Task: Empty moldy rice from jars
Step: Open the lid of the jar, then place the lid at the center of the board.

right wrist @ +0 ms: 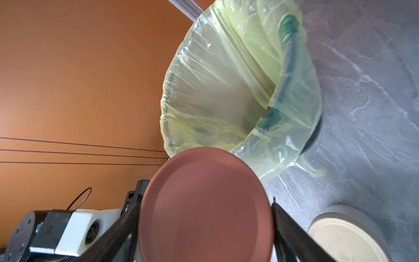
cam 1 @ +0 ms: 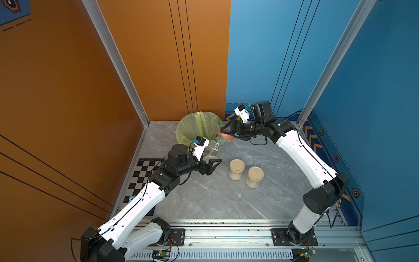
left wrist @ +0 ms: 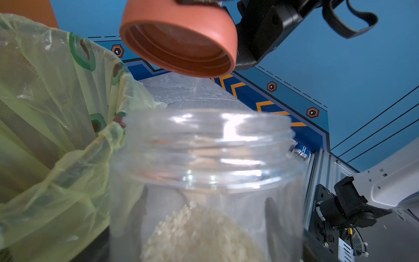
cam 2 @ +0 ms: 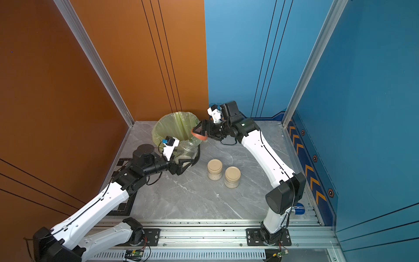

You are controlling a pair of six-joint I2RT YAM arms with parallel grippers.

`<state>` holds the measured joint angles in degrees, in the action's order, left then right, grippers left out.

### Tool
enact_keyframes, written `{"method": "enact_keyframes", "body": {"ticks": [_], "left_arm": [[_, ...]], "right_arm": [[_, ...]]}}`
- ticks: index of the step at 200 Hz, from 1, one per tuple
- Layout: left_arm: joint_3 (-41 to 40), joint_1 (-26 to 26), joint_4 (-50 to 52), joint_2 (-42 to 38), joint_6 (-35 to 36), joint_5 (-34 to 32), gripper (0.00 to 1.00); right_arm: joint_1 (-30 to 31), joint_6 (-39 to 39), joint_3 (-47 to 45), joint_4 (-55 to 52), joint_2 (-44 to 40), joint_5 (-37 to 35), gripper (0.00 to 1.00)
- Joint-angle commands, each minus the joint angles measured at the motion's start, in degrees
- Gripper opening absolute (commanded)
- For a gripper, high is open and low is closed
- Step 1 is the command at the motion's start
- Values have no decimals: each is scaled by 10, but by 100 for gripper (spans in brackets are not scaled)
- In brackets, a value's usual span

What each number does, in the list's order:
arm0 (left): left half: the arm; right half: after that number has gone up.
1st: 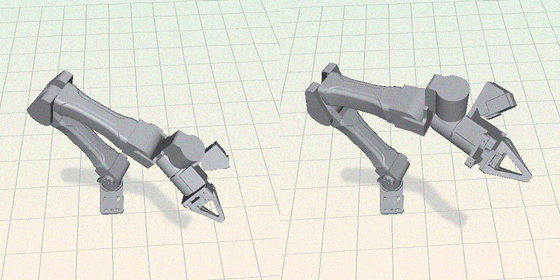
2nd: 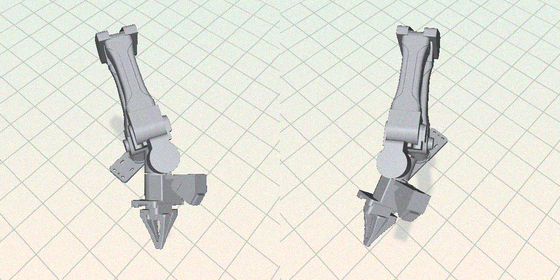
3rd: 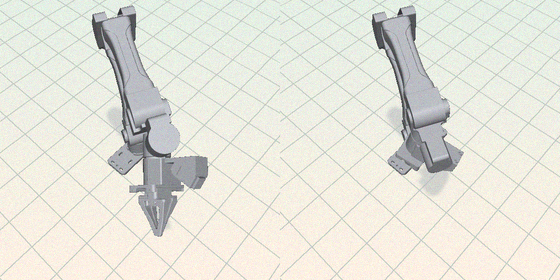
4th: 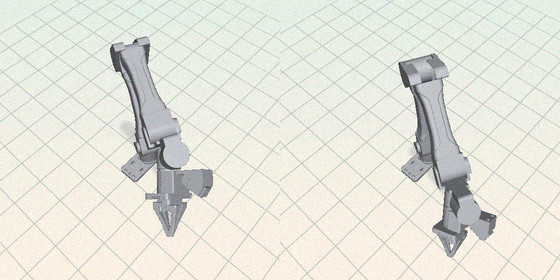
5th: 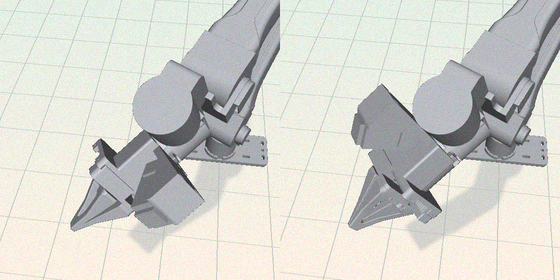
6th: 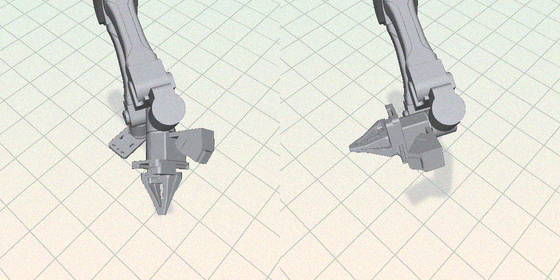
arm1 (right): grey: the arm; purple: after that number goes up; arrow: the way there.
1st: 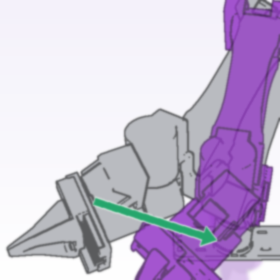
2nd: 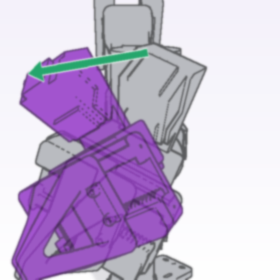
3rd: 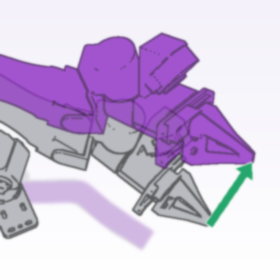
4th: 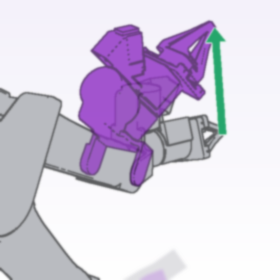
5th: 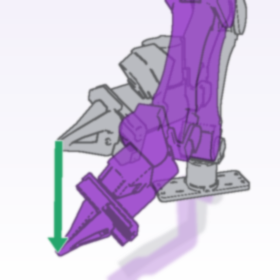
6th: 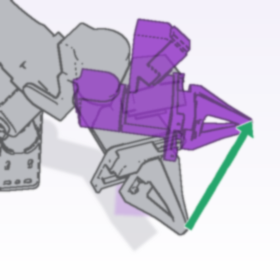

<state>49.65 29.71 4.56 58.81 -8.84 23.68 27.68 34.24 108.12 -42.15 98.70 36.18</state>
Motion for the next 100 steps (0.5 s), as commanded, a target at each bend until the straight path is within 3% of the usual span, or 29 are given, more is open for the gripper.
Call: {"method": "enact_keyframes", "body": {"ticks": [1,100], "left_arm": [[36,3,-34,-19,9,18,0],[62,3,-2,-22,16,17,0]], "right_arm": [[-23,7,-12,15,-19,-9,70],[-111,-25,-114,16,-33,-91,68]]}}
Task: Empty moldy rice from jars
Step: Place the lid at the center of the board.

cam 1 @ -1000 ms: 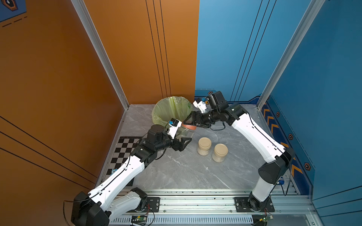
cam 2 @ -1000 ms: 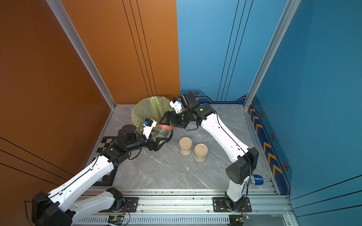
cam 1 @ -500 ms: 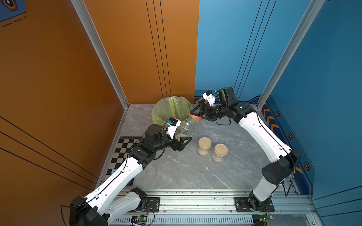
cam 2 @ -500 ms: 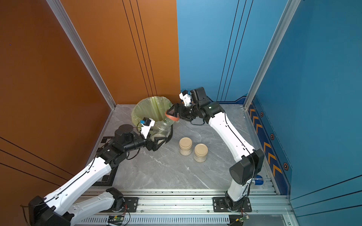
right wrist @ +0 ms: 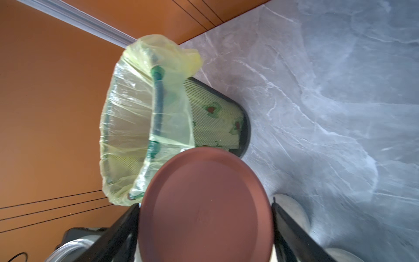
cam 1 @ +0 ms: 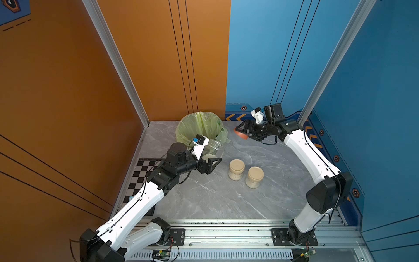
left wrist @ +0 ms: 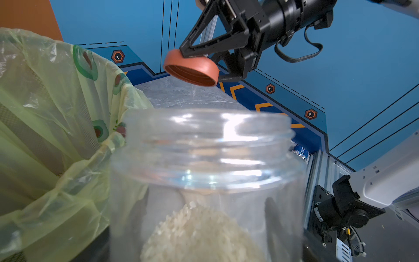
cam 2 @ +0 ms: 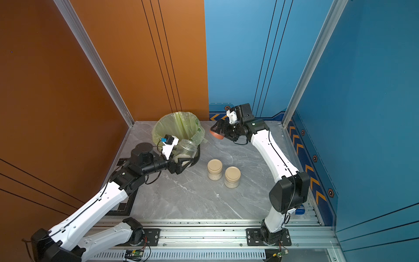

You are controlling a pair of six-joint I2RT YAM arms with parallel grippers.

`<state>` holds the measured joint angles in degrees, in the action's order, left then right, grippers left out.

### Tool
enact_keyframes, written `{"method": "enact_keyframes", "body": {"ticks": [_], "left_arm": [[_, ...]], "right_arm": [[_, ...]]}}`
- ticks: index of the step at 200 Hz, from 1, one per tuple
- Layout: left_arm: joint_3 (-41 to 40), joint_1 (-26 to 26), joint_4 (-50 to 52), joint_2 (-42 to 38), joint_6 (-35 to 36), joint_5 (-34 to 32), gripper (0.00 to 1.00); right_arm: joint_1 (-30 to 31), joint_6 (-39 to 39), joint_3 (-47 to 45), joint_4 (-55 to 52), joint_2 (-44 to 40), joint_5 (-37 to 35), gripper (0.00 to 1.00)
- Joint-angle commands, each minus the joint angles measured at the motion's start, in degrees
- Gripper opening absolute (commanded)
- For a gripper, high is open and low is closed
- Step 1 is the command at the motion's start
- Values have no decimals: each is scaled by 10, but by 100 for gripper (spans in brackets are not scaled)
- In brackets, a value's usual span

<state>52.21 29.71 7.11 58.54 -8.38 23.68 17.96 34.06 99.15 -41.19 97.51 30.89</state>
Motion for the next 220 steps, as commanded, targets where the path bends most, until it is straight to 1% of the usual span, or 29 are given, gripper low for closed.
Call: {"method": "enact_keyframes", "body": {"ticks": [1,59,111,164,211,214,220], "left_arm": [[37,3,-27,-19,11,17,0],[43,3,-16,-25,11,13,0],[50,3,-4,-27,13,9,0],[58,3,3,-22,12,11,0],[64,3,19,-17,14,9,0],[80,3,20,-17,14,10,0],[82,3,21,-17,13,10,0]], "right_arm": [[-15,-24,-27,7,-22,-39,68],[-44,-59,-93,15,-27,-122,68],[-71,-85,-137,25,-7,-193,68],[-100,-87,-151,34,41,-255,67],[-127,-87,-156,52,100,-283,67],[-128,-87,-156,52,104,-285,67],[-131,-87,-155,52,111,-289,67]]}}
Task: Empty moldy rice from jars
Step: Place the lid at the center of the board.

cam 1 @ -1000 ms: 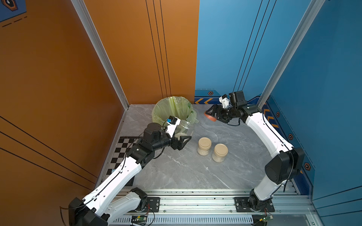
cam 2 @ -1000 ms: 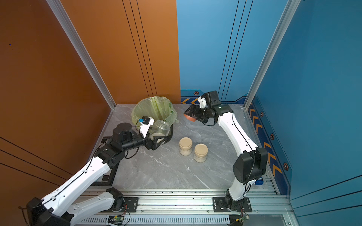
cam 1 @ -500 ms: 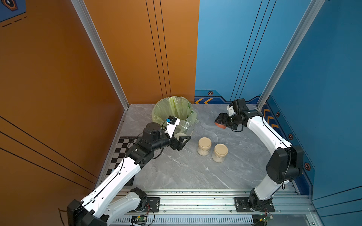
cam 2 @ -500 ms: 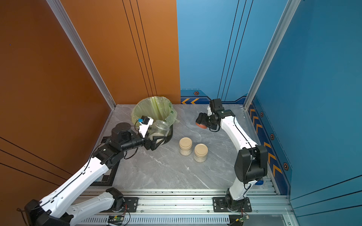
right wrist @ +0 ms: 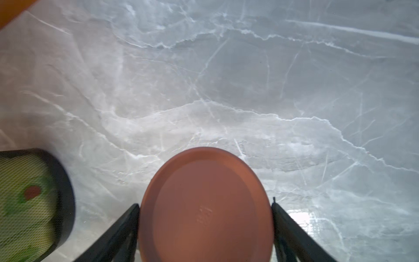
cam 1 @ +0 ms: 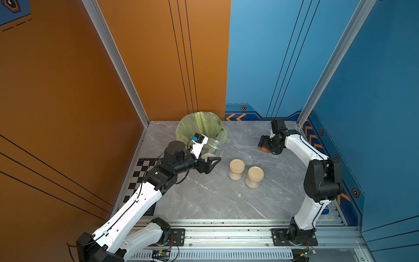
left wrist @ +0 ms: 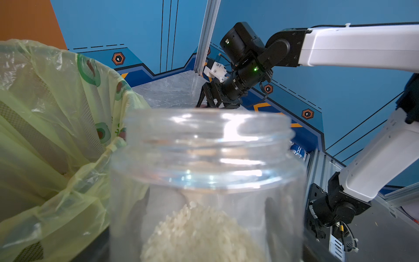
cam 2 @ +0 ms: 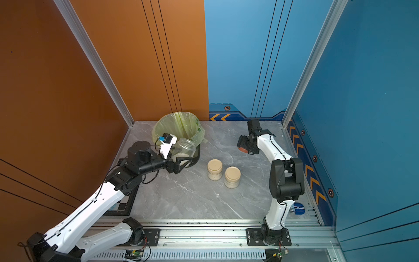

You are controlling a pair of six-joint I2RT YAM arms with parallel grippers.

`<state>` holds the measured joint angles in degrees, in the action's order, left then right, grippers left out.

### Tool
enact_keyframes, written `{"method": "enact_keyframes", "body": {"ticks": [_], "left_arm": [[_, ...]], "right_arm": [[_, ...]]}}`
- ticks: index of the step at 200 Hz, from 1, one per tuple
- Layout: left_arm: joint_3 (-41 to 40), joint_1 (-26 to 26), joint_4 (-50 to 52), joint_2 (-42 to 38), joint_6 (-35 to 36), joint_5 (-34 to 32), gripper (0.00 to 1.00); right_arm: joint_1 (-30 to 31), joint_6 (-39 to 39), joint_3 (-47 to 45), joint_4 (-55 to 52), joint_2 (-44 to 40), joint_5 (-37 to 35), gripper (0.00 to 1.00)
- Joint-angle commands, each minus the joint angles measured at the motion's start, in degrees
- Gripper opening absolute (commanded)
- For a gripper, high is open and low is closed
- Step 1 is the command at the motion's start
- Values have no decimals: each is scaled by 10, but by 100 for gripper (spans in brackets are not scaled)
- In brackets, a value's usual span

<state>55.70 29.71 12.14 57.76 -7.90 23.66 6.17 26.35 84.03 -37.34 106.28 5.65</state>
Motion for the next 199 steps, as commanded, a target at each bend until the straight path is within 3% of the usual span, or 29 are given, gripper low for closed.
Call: {"method": "enact_keyframes", "body": {"ticks": [1,100,120,150,199], "left_arm": [[47,3,-29,-9,8,10,0],[62,3,-22,1,-3,8,0],[67,4,-22,4,-5,10,0],[75,4,-22,5,-6,12,0],[86,3,-20,6,-5,14,0]], "right_arm": [[-14,-9,-4,14,24,-37,67],[-66,-5,38,-11,121,-62,70],[-68,-8,45,-21,141,-60,76],[-66,-14,60,-42,135,-58,100],[-46,-28,102,-100,99,-76,100]]}}
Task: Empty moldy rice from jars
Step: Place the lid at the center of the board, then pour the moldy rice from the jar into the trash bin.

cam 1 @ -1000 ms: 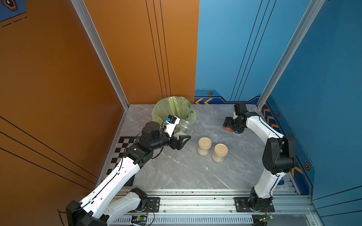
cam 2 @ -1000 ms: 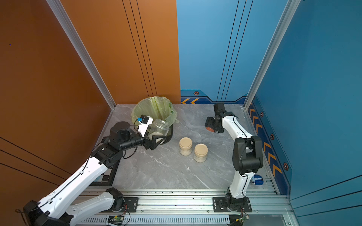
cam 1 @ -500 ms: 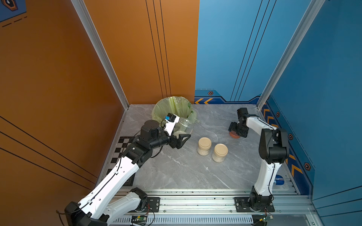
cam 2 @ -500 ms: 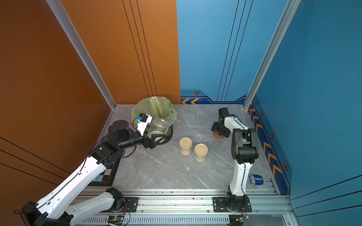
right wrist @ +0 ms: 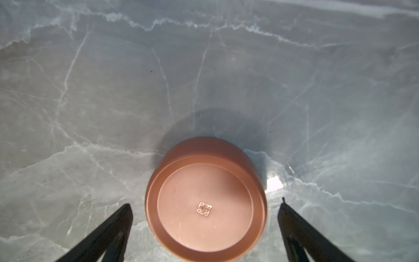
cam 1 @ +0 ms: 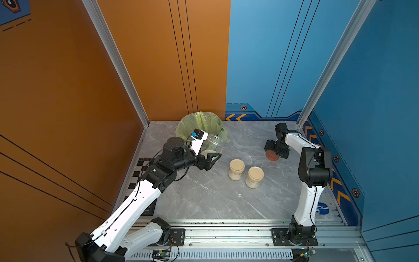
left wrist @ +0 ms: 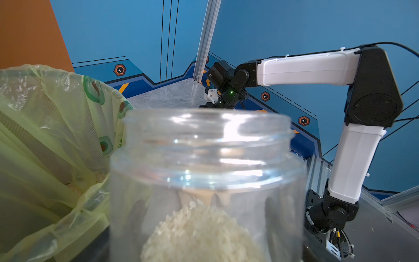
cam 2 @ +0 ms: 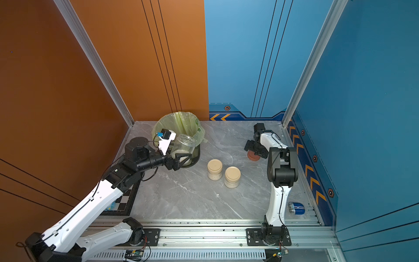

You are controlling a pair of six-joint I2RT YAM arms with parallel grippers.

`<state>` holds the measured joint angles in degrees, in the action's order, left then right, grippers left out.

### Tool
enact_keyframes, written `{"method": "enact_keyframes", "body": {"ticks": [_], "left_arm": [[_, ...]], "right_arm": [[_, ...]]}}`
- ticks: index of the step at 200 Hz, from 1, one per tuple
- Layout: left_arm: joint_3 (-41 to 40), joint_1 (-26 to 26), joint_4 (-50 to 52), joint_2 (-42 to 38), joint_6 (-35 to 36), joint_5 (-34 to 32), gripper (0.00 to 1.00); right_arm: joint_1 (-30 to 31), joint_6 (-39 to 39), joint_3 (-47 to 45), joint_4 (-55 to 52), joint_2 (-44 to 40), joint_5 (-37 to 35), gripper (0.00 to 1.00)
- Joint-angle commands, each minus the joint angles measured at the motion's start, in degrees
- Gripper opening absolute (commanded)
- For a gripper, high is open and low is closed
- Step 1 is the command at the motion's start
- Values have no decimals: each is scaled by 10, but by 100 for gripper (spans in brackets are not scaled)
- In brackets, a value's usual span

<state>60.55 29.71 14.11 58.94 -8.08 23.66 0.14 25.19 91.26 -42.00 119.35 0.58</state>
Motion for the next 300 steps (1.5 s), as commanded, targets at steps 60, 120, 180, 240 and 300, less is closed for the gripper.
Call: {"method": "enact_keyframes", "body": {"ticks": [60,120,180,240,300], "left_arm": [[62,-20,-6,5,-5,49,0],[81,-47,5,25,-23,80,0],[120,-71,17,49,-36,106,0],[147,-111,24,67,-28,114,0],[156,-143,26,86,-17,100,0]], "right_arm": [[61,-22,100,-123,-50,-19,100],[121,6,184,-151,-84,51,100],[172,57,281,-174,-98,113,100],[221,118,367,-174,-109,137,100],[277,165,431,-163,-109,154,100]]}}
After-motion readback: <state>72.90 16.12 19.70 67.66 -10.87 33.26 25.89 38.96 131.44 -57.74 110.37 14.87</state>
